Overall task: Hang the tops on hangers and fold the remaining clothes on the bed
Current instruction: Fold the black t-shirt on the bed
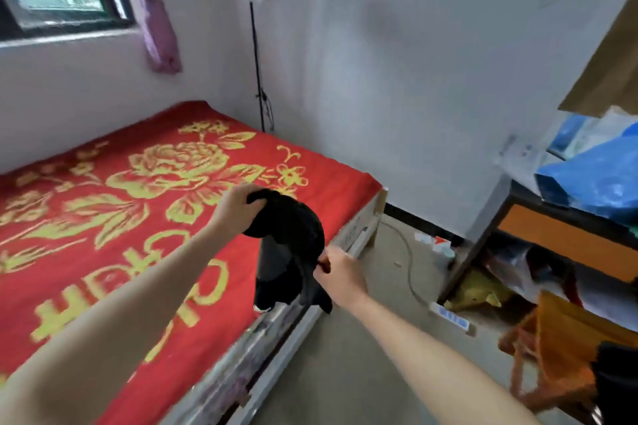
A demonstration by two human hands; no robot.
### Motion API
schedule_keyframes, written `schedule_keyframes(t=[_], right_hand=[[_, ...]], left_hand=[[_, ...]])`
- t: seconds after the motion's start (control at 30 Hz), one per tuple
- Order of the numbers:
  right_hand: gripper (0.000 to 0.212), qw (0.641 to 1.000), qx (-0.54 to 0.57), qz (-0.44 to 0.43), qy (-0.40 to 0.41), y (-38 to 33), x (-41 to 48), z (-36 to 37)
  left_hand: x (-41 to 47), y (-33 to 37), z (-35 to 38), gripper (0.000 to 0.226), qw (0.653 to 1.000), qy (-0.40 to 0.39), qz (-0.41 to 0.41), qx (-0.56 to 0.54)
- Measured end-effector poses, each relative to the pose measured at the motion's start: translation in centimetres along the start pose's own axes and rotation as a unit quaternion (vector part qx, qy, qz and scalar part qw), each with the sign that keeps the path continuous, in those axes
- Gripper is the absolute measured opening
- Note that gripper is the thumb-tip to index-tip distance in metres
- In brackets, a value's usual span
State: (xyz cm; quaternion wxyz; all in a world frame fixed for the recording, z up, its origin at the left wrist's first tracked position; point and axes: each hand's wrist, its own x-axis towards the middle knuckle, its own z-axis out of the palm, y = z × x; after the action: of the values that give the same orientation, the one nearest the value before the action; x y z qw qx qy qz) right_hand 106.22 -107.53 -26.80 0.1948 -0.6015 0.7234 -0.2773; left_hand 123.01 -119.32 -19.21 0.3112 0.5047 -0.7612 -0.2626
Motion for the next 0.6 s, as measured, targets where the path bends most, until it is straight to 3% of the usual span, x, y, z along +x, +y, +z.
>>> schedule_keyframes(t=[0.1,0.2,0.33,0.43,0.6], right_hand=[[0.007,0.998,0.019,-0.052,-0.035,-5.9,3.1,3.9],[0.013,0.990,0.032,-0.088,-0.101,-11.1,6.0,7.0],[0.019,0.981,0.161,-0.035,-0.101,-17.1,10.3,9.4],[0.007,0.978,0.187,-0.001,-0.093,-19.9,14.0,10.5],[0.051,0.954,0.195,-0.068,-0.218,-26.0,18.0,13.6]], left_hand=[[1.9,-3.0,-6.3,0.020,0.999,0.035,0.015,-0.004],[3.6,-6.2,-11.7,0.021,0.997,0.054,0.036,0.033],[5.3,-10.7,-18.7,0.022,0.995,0.065,0.049,0.063],[5.4,-12.9,-23.0,0.020,0.996,0.057,0.031,0.053],[3.3,-15.8,-28.7,0.016,0.999,0.003,-0.043,0.028]])
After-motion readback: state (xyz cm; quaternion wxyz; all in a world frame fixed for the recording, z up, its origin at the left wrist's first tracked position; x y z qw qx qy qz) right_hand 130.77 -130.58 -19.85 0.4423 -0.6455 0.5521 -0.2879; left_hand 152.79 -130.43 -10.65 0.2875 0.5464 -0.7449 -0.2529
